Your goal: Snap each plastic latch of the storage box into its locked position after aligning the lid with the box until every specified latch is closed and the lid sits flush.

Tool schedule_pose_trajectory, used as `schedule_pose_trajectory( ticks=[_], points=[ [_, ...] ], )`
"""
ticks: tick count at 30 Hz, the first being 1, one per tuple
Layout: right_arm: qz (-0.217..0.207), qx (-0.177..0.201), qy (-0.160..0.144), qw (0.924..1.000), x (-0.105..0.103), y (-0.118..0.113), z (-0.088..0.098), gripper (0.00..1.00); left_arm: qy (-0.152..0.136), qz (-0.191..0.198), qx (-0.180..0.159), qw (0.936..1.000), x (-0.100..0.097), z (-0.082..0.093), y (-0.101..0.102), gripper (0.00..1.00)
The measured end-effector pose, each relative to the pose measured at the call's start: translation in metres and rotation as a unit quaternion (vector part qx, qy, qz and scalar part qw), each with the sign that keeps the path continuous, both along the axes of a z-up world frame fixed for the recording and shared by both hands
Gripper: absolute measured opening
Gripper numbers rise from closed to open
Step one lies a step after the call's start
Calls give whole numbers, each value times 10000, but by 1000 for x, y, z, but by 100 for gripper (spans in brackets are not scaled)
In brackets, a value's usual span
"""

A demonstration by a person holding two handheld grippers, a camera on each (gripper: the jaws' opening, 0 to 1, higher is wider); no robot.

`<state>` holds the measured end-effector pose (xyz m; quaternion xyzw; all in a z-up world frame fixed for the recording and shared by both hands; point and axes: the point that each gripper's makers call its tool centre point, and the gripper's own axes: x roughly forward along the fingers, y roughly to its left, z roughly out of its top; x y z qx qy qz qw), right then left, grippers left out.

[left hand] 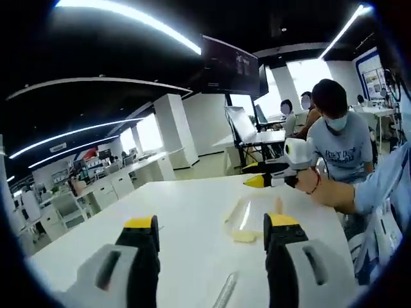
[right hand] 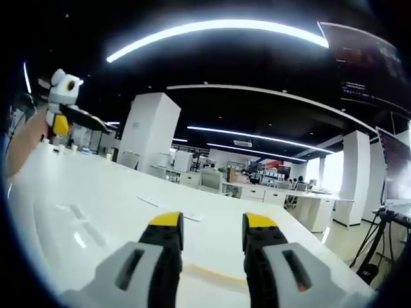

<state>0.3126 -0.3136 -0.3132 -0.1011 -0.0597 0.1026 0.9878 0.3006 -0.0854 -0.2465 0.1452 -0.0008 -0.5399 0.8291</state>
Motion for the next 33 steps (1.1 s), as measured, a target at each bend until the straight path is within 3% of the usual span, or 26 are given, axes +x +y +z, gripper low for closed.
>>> schedule_pose_trajectory(
  ticks=[4,8,9,15,17,22,27,28,33],
  points=[
    [-44,19,-20,10000,0,-3,2,36,101,-255,292,9992,-2,-10,-23,65],
    [-73,13,-48,10000,0,-4,2,36,117,-347,377,9986,-3,-14,-31,65],
    [-117,5,-14,9999,1,-6,1,36,172,-522,562,9969,-6,-23,-45,65],
    [-133,20,19,9999,2,-8,-1,36,241,-601,665,9957,-6,-31,-55,64],
    [-174,21,19,9998,3,-10,-1,36,346,-727,908,9926,-3,-43,-72,64],
    [-240,16,-28,9997,2,-14,1,36,434,-882,1133,9887,-3,-54,-88,64],
    [-279,71,-30,9996,2,-18,0,36,481,-1073,1448,9825,-4,-69,-104,64],
    [-276,70,-21,9996,3,-18,0,36,475,-1247,1794,9747,-7,-83,-118,64],
    [-329,50,12,9994,4,-20,-3,36,458,-1260,2169,9669,-3,-98,-127,63]
  ],
)
